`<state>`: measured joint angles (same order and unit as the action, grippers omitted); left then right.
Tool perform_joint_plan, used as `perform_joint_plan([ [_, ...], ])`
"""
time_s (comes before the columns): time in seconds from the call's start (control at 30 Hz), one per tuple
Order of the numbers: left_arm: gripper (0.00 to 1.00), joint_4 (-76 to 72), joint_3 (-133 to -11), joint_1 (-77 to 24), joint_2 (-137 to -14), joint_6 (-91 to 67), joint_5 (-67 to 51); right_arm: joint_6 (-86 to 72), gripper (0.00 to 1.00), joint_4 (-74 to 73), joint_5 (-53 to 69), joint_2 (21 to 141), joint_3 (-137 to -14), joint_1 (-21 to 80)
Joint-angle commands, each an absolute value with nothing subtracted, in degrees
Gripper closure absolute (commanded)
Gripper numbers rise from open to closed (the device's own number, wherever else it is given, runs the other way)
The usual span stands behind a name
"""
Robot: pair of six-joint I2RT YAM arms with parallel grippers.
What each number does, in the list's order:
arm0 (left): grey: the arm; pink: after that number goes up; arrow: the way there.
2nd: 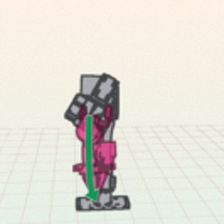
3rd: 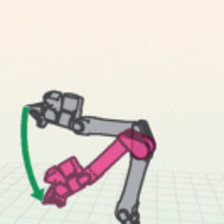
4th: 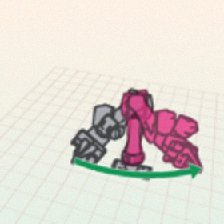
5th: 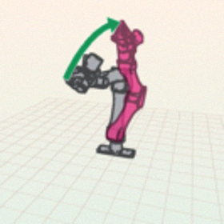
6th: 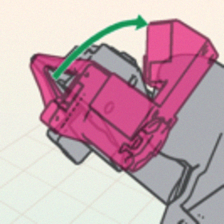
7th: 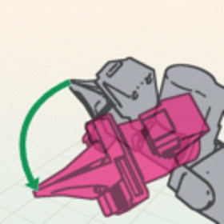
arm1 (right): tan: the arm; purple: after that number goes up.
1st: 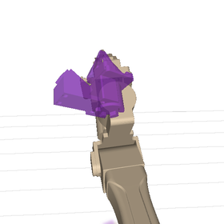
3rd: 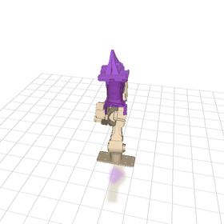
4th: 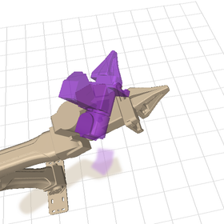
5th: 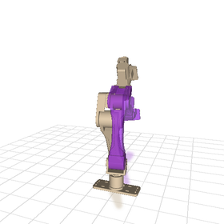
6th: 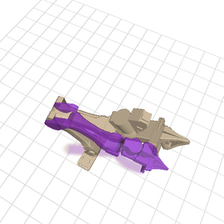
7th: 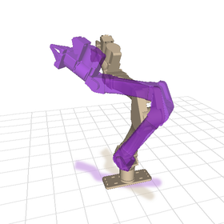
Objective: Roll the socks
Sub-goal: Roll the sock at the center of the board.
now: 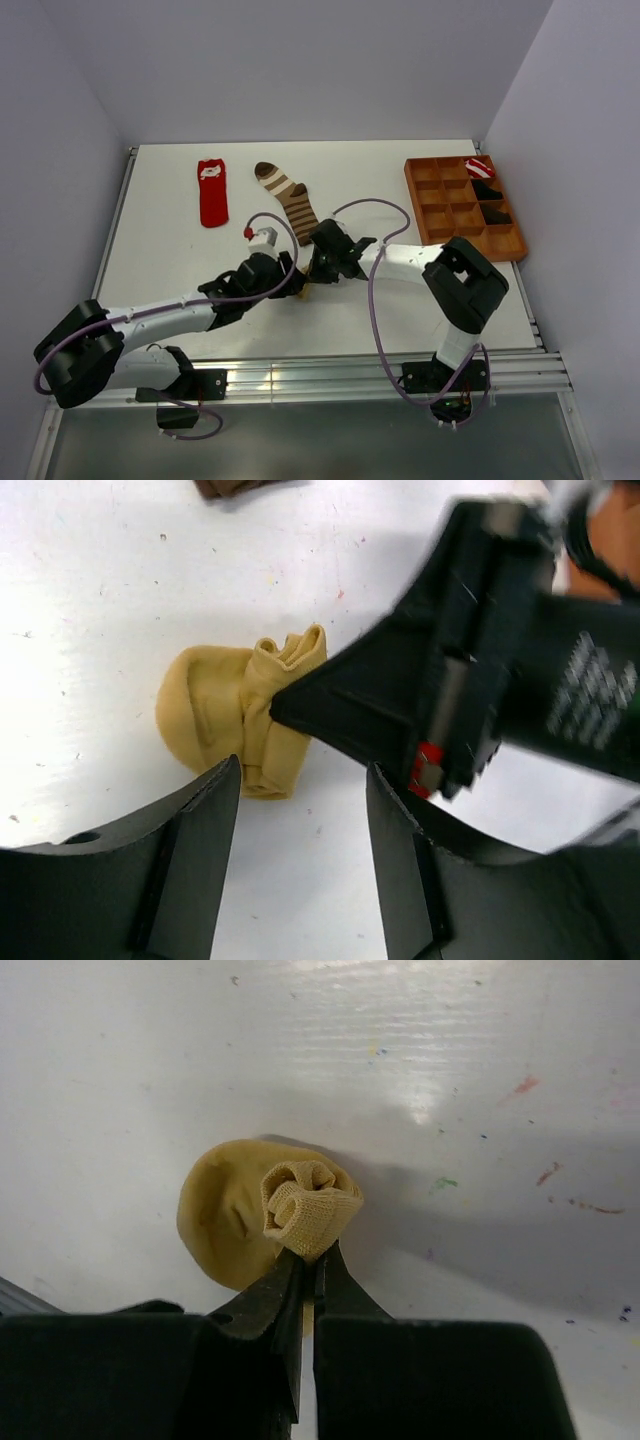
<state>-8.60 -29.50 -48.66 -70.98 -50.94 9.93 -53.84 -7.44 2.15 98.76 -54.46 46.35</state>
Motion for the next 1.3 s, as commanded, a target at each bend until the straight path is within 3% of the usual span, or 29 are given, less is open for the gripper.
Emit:
perform_joint_plan([
  [0.0,0.42,-5.89,-32.17,-55.36,-70.57,-43.08,26.41,-53.26,1.00,-14.67,0.97,100.28,-57.92,47.11],
  [0.37,0.41,-13.18,-32.96,-68.37,-79.80,-33.66,38.66,-52.82,1.00,-18.98,2.99,101.43,-61.61,47.11],
  [0.83,0.47,-13.01,-38.23,-70.75,-89.20,-30.32,43.86,-53.00,1.00,-17.76,5.36,102.22,-61.17,47.11],
  [1.07,0.50,-7.48,-40.16,-71.37,-92.72,-34.53,44.91,-52.91,1.00,-17.75,5.36,102.22,-61.08,47.11],
  [1.27,0.59,5.96,-45.34,-72.07,-99.12,-41.91,51.32,-53.00,1.00,-16.79,6.68,102.22,-60.65,47.11],
])
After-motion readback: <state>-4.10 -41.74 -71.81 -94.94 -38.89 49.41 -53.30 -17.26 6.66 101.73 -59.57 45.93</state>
